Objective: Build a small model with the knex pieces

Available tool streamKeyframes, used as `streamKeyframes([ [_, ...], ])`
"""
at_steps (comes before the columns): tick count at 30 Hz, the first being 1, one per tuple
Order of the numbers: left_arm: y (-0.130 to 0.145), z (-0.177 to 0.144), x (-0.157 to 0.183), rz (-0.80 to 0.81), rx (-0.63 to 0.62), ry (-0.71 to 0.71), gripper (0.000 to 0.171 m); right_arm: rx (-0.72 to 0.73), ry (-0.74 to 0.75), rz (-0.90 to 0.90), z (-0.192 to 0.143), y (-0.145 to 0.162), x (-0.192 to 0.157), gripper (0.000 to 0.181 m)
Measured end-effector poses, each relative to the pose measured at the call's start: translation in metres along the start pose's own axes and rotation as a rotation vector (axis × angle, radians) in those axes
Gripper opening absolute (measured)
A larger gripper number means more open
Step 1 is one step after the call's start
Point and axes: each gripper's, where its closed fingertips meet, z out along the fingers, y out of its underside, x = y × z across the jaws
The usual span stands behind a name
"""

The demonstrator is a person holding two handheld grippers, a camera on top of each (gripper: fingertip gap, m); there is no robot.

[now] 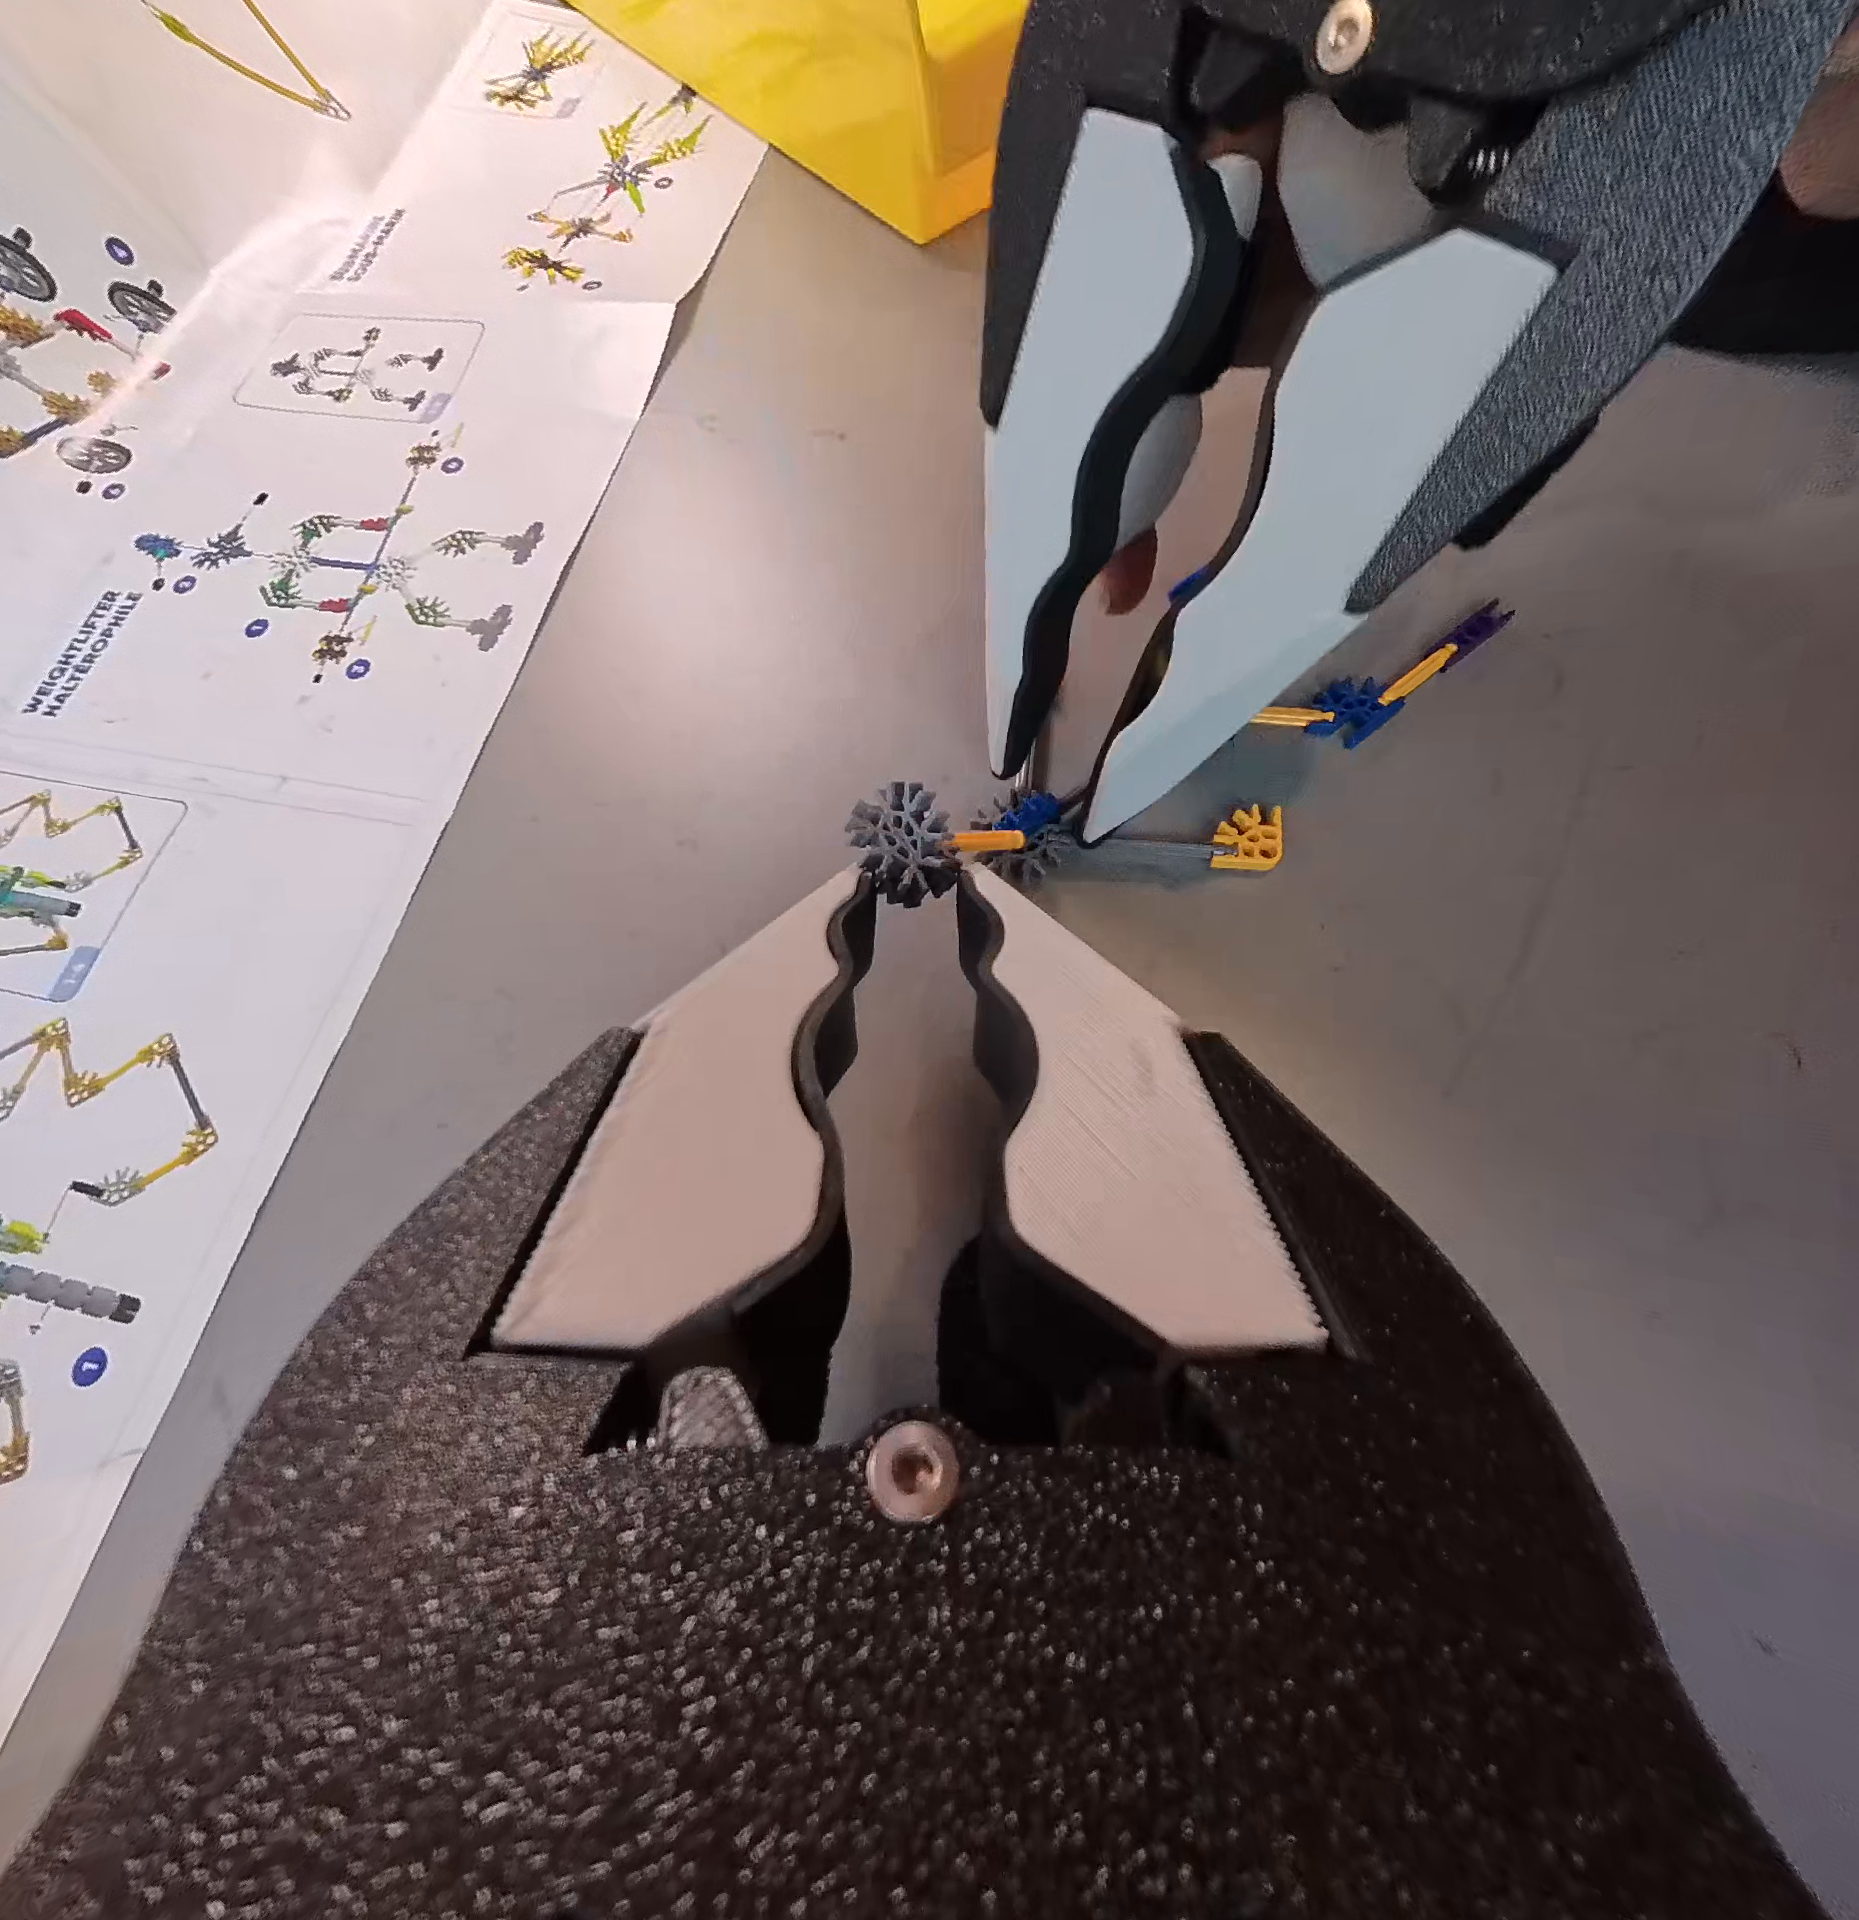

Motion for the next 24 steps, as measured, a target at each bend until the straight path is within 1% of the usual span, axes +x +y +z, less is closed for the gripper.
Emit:
streamKeyframes([
  [2,0.0,0.0,0.0,-0.019,0.003,0.002,0.015,0.046,0.038,0.015,0.004,-0.002,0.0,0.015],
  [4,0.001,0.0,-0.001,-0.026,-0.003,-0.008,0.015,0.085,0.035,-0.018,0.004,-0.006,0.0,0.002],
  [8,0.002,0.0,0.002,-0.036,-0.017,-0.027,0.015,0.085,-0.036,-0.163,0.004,-0.005,0.001,0.002],
  [11,0.003,-0.003,0.001,-0.036,-0.033,-0.087,0.015,0.077,-0.109,-0.289,0.001,-0.001,-0.002,0.001],
  [12,0.003,-0.004,0.001,-0.04,-0.036,-0.105,0.015,0.082,-0.134,-0.307,0.001,0.0,-0.003,0.001],
  [16,0.004,-0.007,0.005,-0.083,-0.051,-0.164,0.015,0.126,-0.171,-0.302,0.001,-0.002,-0.009,0.002],
  [18,0.005,-0.009,0.006,-0.103,-0.057,-0.206,0.015,0.145,-0.154,-0.279,0.001,-0.003,-0.008,0.014],
  [20,0.006,-0.011,0.009,-0.136,-0.068,-0.234,0.015,0.16,-0.149,-0.248,-0.001,-0.004,-0.011,0.021],
  [24,0.005,-0.012,0.018,-0.223,-0.057,-0.264,0.015,0.184,-0.133,-0.208,-0.005,-0.007,-0.019,0.021],
])
